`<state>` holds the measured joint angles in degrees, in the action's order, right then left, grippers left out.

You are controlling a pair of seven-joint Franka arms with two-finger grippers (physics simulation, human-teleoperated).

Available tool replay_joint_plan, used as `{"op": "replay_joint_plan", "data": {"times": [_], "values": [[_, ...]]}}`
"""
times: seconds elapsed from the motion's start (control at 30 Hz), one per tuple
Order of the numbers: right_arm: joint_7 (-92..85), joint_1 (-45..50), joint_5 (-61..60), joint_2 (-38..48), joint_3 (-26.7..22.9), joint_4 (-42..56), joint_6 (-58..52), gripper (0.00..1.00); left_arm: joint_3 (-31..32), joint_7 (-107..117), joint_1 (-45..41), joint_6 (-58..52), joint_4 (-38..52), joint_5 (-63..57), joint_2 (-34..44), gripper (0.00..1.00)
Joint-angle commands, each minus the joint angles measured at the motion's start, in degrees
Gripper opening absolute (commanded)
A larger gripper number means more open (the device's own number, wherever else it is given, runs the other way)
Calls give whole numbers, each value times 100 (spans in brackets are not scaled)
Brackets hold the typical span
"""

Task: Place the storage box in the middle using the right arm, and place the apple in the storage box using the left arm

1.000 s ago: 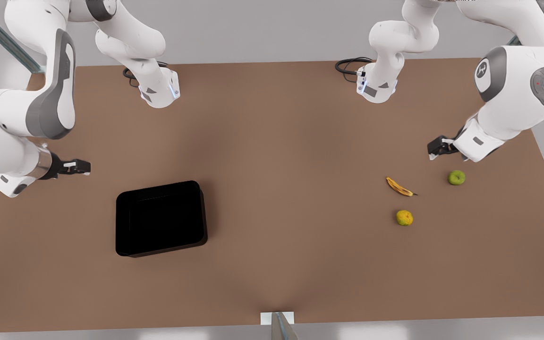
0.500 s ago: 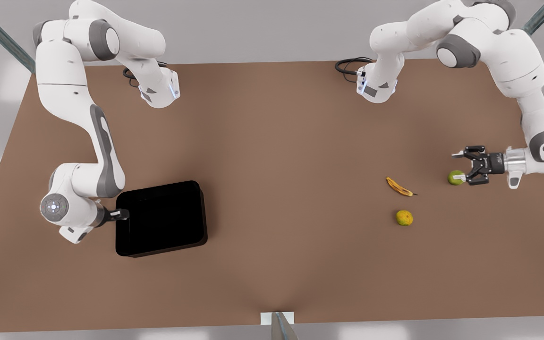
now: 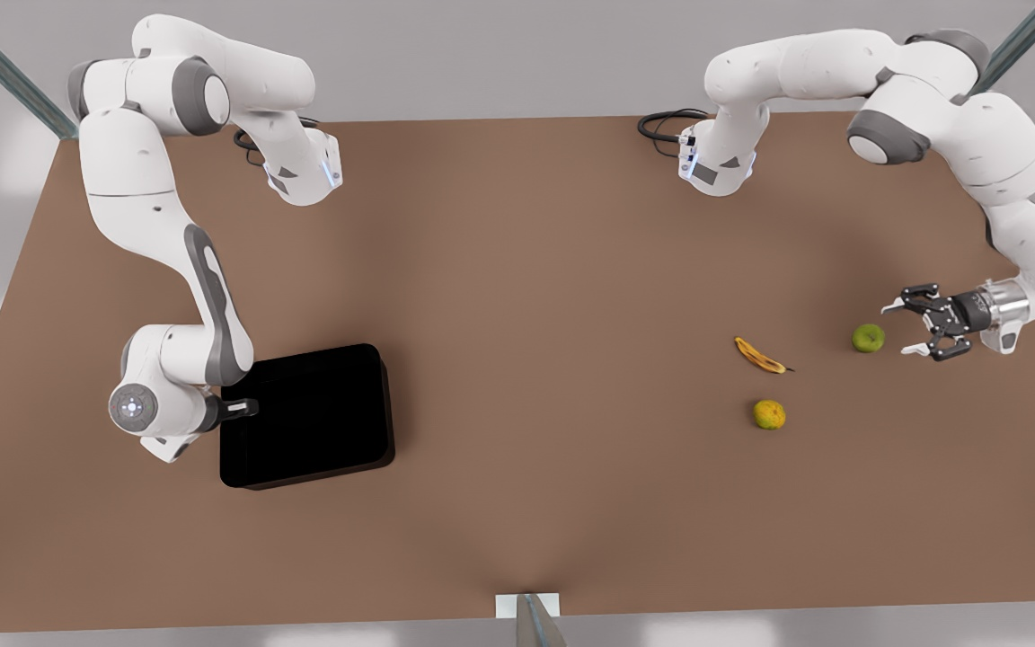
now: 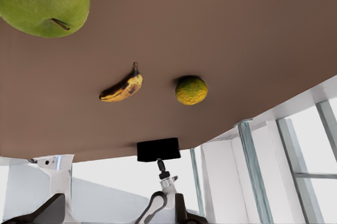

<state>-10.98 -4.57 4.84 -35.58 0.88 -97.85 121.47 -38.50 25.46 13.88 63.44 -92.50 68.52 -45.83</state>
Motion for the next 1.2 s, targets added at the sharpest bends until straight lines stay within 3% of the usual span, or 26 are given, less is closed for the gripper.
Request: {"op": "replay_joint_plan", "data": {"times": [0.0, 0.1, 0.27, 0.53, 1.03, 1.17], "values": [[0, 0, 0, -1, 0, -6, 0, 53, 0, 221, 0, -7, -5, -128, -5, 100], [-9, 18, 17, -1, 0, -6, -9, 45, 44, 530, -8, -69, -242, 4, 4, 100], [-18, 26, 26, -80, 0, 11, -9, 41, 70, 513, -96, 134, -154, 188, -295, 100], [-194, 18, 26, -89, 0, 38, -79, 22, -9, 135, -52, 564, -207, 127, -567, 100], [-405, 53, 0, 7, 62, 371, -307, 21, -105, -296, -26, 1153, -391, 144, -910, 100], [-580, 202, -44, 210, 544, 688, -483, 21, -62, -296, -17, 1338, -391, 179, -980, 98]]}}
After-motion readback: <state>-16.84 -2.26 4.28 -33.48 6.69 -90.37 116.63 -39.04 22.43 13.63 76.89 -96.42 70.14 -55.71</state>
